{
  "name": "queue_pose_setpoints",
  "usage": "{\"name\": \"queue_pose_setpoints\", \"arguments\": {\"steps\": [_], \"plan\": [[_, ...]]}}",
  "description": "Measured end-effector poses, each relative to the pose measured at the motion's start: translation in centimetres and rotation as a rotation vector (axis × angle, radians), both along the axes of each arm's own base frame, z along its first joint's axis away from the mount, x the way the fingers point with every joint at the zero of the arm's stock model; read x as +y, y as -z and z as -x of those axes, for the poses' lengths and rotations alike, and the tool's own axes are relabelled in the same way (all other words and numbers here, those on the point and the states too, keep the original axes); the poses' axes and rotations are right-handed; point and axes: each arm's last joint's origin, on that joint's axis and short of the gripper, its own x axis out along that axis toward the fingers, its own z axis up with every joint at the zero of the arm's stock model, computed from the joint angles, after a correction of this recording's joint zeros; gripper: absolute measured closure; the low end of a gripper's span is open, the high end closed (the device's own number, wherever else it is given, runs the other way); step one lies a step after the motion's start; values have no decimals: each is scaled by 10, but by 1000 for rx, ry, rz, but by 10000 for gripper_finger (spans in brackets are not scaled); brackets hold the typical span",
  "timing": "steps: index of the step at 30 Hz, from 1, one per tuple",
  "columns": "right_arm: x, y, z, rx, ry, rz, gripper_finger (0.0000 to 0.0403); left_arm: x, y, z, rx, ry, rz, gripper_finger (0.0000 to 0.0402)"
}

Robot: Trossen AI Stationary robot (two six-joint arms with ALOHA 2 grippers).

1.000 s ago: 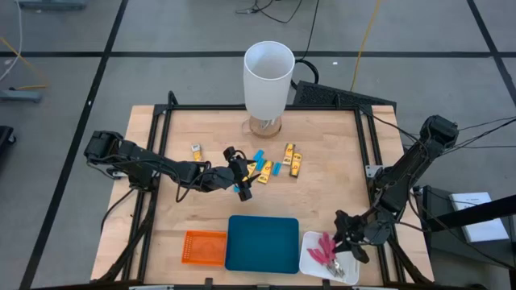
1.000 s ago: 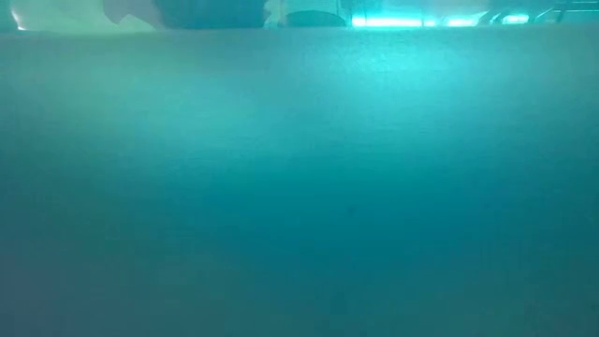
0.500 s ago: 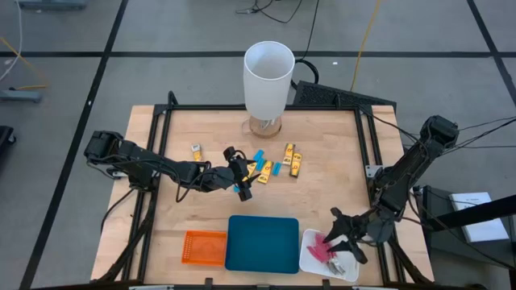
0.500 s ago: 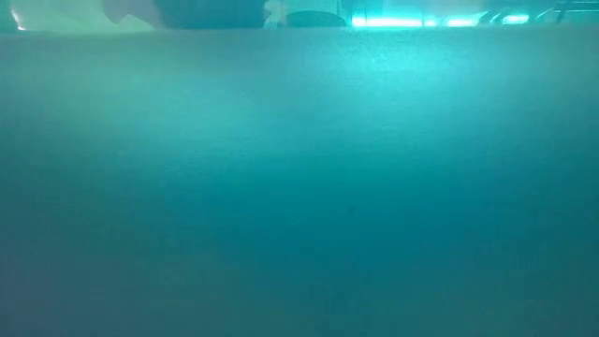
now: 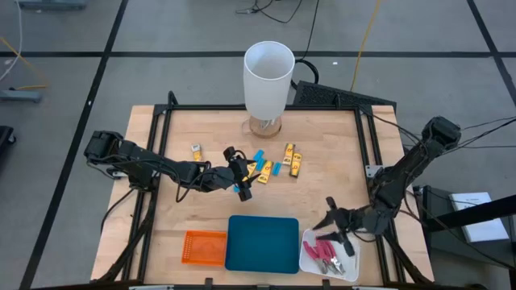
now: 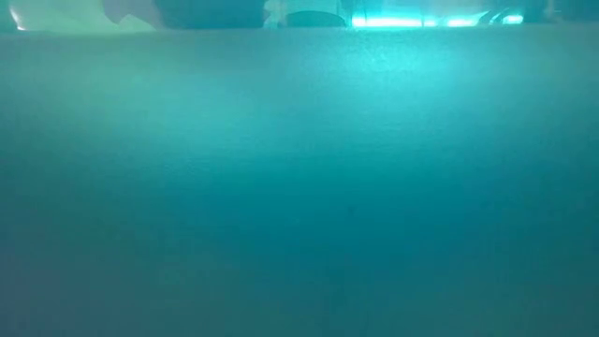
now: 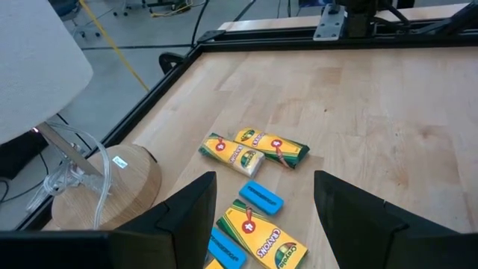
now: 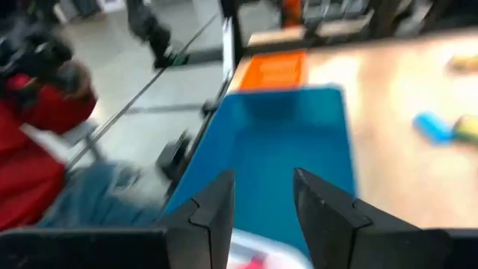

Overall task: Pick & Place School Supplies
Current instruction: Put the yellow crayon box into the blue bin

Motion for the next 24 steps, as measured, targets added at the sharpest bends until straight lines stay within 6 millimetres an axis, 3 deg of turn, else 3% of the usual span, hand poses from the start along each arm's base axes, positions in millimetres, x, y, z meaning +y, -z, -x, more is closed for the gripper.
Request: {"name": "queue_pose_setpoints", "arguments": {"steps": [3,10,17,21,24], "plan": [[-4,-6,-6,-85,33,60,277,-3,-2,1,5,40,10,172],[-20,-19,-4,-155,29,212,277,-1,-25,21,-31,135,54,172],[-49,-35,9,-235,78,266,277,24,4,57,-52,34,78,172],[-67,-25,16,-337,134,303,277,33,9,76,-112,-14,129,172],[-85,-5,22,-412,222,273,277,39,11,92,-173,-95,200,172]]}}
